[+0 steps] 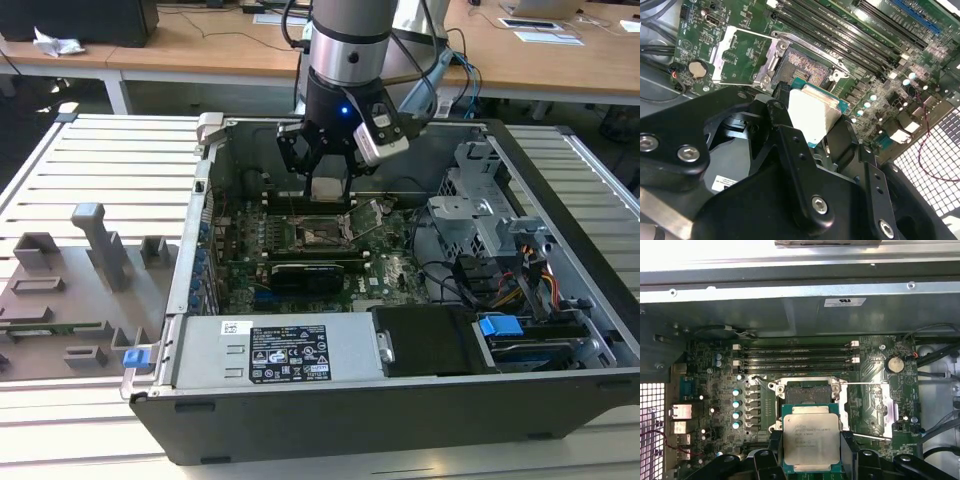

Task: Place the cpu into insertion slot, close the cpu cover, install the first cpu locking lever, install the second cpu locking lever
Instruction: 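Place the cpu into insertion slot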

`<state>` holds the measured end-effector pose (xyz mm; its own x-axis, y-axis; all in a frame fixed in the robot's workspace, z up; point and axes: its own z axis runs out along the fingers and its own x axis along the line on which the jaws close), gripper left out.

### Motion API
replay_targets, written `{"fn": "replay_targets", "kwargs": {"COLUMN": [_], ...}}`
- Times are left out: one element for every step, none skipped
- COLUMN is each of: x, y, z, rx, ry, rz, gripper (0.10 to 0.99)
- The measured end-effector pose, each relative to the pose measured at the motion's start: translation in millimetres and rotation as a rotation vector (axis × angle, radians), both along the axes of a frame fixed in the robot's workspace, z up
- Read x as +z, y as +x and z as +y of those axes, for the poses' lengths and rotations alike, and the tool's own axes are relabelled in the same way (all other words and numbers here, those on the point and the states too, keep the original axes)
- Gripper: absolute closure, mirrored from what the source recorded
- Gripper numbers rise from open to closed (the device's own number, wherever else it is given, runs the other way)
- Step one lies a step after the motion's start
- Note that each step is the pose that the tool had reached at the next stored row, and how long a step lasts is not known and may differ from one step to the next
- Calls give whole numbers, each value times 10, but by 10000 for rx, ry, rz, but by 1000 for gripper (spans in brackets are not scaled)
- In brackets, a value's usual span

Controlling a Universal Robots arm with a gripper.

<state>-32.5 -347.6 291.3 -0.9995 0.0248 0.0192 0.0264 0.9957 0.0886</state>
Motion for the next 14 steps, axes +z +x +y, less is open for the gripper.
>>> {"fn": "replay_targets", "kwargs": {"x": [-6,-14,-21,-34,-43,-53,-60,-64,-73,-83,-89,-98,-102,-106], "y": [0,0,0,0,0,0,0,0,0,0,0,0,0,0], "z": [0,0,0,0,0,0,0,0,0,0,0,0,0,0], "rx": [0,0,0,1,0,0,0,0,0,0,0,0,0,1], "ry": [0,0,0,0,0,-1,0,0,-1,-1,-1,-1,0,-1], "rz": [0,1,0,1,1,1,0,0,1,1,0,1,0,1], "gripper": [541,541,541,541,541,541,541,541,541,541,541,541,541,541]}}
